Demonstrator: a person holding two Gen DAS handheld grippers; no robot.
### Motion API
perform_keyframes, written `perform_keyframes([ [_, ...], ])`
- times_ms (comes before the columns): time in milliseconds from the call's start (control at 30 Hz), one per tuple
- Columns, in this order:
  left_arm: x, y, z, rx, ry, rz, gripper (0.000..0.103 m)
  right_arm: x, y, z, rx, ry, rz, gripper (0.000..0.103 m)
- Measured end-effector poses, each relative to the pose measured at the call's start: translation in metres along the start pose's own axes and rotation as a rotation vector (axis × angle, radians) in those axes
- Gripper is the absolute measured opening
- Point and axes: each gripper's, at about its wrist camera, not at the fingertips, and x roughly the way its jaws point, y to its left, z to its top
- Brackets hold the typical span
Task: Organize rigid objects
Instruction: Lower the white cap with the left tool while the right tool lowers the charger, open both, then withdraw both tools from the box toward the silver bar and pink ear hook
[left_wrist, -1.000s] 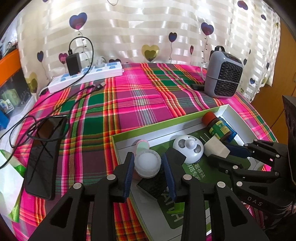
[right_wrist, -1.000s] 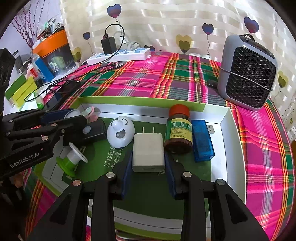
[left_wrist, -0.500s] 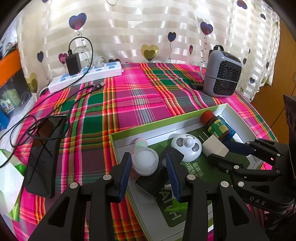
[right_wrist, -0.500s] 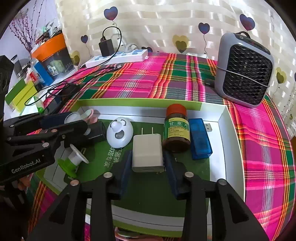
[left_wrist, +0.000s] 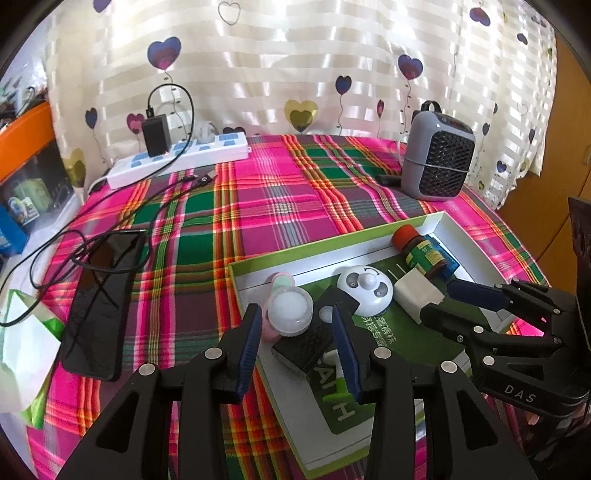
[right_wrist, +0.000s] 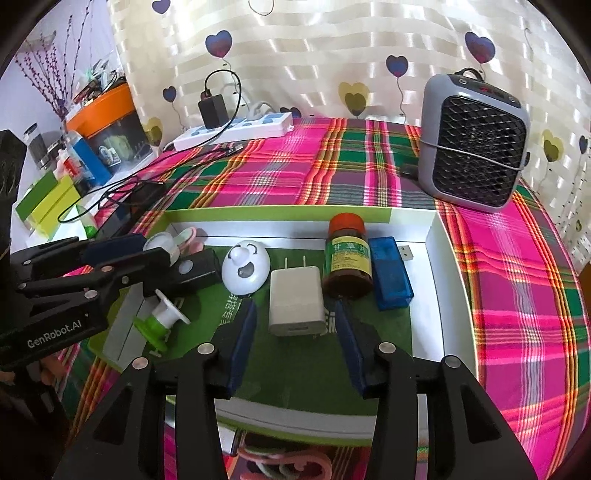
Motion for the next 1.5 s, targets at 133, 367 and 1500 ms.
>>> perform_keyframes([
  [133,-0.01,-0.001,-0.003,-0.001,-0.011,0.004,0.038,-0.009,0.001,-0.004,0.007,-0.014,-0.003,0.045],
  [367,-0.03,0.001,-0.011,-0.02,-0.035,0.002,0.038,-0.03,-0.001,-0.012,0.023,-0.051,-0.003,0.045],
  [1500,-0.052,-0.028,-0.093,-0.004,0.063,-0.216,0.038,-0.049,0.001,-0.062,-0.023,-0.01,0.037,0.046],
])
